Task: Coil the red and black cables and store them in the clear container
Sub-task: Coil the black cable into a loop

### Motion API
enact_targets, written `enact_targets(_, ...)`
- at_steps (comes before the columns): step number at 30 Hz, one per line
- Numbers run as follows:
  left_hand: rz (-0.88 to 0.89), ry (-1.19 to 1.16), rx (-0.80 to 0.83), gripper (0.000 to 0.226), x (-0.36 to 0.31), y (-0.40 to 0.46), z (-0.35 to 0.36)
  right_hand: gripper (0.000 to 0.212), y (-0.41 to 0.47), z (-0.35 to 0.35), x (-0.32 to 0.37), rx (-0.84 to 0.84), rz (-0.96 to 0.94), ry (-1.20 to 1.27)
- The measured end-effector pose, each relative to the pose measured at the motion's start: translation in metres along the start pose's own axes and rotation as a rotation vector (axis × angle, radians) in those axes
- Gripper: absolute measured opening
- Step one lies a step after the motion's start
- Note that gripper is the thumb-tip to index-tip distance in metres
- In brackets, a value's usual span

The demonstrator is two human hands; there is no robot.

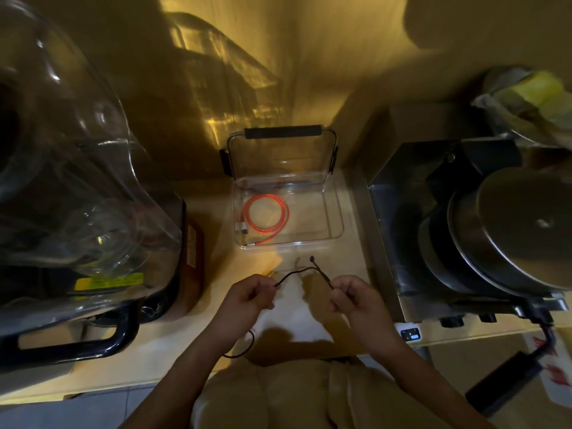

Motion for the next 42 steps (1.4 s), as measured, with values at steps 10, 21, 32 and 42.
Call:
enact_targets(10,0.152,-0.263,0.185,0.027,-0.065,-0.026,0.007,0.016,-0.008,0.006,0.041,0.080,0.100,0.542)
enact_targets(21,0.358,0.378,0.373,0.012,-0.068,-0.050,0.051,0.017,-0.007,0.034,0.081,0.216,0.044,0.814)
enact_targets(32,0.536,0.768,0.339,0.009,-0.060,-0.053,0.051,0.012,-0.008,0.029,0.078,0.228,0.064,0.950)
enact_targets(42,0.631,0.747,0.053,0.008,-0.075,-0.045,0.023,0.029,-0.012,0.021,0.069,0.246,0.185,0.927)
Point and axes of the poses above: each hand's wrist, its own y-axis towards the middle knuckle, its own z-axis out of the palm, x = y × z, the point moved 9 cm from there along y, towards the middle knuckle, and after that the axes turned 2 degrees about -z, right-handed, at the moved point
